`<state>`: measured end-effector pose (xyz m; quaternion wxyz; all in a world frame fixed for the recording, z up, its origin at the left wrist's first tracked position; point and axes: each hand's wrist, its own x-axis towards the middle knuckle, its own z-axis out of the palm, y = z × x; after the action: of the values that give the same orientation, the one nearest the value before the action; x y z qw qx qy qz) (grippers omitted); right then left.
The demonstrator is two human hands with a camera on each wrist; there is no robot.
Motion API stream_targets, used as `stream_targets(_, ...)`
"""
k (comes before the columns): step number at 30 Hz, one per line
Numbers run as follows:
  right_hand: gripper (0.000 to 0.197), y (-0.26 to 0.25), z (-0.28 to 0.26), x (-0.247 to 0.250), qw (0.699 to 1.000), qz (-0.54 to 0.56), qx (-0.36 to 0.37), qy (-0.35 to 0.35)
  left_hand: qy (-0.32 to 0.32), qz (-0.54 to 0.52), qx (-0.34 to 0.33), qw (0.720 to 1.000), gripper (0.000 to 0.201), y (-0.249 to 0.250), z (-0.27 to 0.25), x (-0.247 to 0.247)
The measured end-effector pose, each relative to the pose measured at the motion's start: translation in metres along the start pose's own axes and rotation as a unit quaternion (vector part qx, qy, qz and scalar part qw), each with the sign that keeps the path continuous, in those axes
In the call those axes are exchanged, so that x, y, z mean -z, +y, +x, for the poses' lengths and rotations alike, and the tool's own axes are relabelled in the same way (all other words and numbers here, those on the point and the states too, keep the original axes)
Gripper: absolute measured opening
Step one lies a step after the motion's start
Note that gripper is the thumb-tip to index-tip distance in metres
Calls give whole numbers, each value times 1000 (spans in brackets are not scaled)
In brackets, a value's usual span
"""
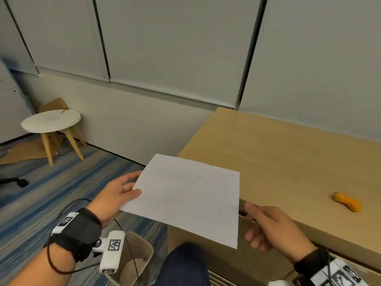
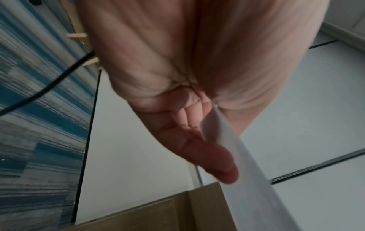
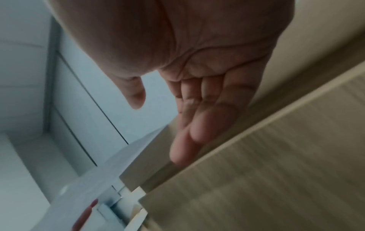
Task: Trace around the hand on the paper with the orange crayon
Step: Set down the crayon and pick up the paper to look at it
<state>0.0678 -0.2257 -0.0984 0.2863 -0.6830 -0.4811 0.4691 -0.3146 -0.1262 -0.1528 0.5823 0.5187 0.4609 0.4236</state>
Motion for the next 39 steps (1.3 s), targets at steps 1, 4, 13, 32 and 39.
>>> stream_targets(1,62,1,3,-10,997,63,-25,-27,-1,-8,6,1000,77,-7,-7,7)
stream_targets(4,48,2,16,-41,971,213,-48,-96,8,-18,23,1000,102,-28,-29,25)
stream_targets(13,26,-21,63,-154,956,221,-30,-191,138,-3,54,989,50,-76,-96,94)
stream_targets(32,27,104,209,-314,942,72,-312,-103,184,89,347,915,13,-394,-15,133)
stream_targets(39,30,120,242,-350,936,52,-337,-89,148,340,342,864,38,-441,12,128)
